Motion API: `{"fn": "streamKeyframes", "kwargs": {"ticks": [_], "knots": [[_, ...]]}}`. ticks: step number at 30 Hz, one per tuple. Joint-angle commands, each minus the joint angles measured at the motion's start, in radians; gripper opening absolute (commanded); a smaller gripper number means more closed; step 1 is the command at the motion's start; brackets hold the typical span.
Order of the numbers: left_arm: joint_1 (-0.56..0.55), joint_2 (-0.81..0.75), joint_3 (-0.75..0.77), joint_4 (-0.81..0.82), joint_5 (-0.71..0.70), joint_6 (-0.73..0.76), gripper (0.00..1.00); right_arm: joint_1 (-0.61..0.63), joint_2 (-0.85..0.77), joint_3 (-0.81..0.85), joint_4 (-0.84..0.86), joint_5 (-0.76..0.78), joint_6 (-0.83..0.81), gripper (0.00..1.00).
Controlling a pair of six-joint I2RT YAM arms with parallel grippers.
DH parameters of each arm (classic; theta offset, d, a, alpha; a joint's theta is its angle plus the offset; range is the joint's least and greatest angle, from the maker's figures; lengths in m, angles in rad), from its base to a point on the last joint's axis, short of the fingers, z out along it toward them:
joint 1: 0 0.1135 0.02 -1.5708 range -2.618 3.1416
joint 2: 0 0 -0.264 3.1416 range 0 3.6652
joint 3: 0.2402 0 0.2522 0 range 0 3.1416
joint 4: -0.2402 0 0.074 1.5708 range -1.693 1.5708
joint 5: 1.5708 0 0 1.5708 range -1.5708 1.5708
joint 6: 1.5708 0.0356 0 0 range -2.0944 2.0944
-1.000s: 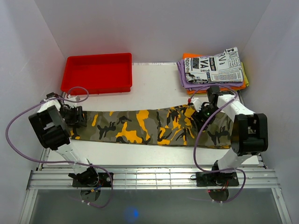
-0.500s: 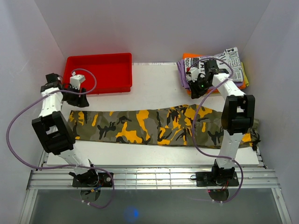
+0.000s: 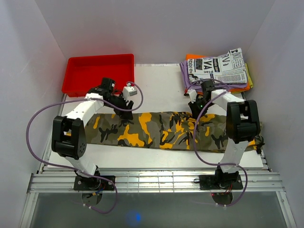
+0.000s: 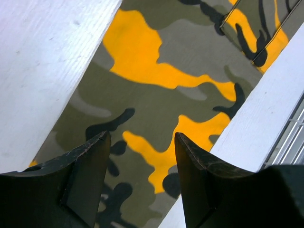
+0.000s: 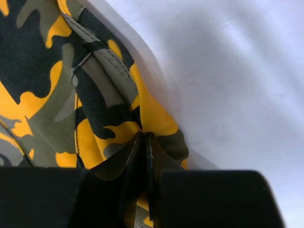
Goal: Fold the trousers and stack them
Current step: Fold the trousers
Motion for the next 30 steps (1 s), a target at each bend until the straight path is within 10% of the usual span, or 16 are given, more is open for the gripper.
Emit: {"fn": "streamKeyframes", "kwargs": {"ticks": [1, 28, 30], "knots": [[-0.045, 0.006, -0.031, 0.077, 0.044, -0.090, 0.66, 0.029, -0.092, -0.133, 0.002, -0.006, 0.001, 0.12], [-0.124, 0.108, -0.354, 0.108, -0.301, -0.011, 0.55, 0.026, 0.001, 0.138, 0.140, 0.313, 0.094, 0.08], [-0.124, 0.110, -0.357, 0.105, -0.305, -0.012, 0.55, 0.026, 0.025, 0.178, 0.043, 0.284, 0.091, 0.34]]}}
